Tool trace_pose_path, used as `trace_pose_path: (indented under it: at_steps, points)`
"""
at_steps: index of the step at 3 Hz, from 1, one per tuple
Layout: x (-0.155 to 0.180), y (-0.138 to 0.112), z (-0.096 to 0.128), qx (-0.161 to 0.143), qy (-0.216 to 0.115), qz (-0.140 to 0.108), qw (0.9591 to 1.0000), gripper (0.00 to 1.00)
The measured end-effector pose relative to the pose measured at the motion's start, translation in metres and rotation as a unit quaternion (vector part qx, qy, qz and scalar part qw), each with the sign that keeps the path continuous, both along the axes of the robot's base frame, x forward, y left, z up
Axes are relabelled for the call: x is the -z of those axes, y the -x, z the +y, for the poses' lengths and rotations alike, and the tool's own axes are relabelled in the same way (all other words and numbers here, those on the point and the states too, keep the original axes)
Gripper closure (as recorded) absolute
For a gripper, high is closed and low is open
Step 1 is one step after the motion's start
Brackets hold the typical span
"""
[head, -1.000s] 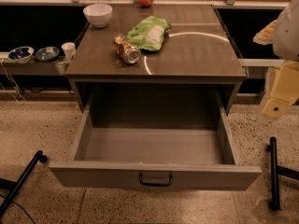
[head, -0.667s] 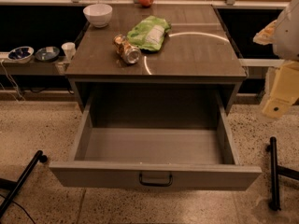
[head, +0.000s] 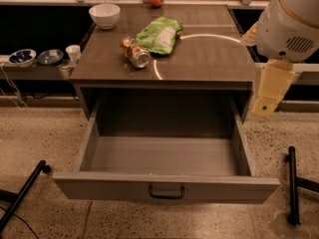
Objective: Place orange can into top drawer
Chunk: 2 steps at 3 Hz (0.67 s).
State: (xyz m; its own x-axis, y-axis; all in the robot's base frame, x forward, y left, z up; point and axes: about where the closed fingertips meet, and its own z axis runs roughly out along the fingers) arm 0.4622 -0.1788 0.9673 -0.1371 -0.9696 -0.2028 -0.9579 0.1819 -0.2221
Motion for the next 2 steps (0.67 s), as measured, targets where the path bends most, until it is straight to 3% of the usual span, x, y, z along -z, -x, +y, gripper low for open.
trace_pose_path:
  at_steps: [1, 2]
  points:
    - [0.0066, -0.0211, 0.0412, -0.059, -0.019, 0.017, 0.9980, 0.00]
    - [0.0060, -0.0266, 0.0448, -0.057, -0.025, 0.012, 0.9980, 0.00]
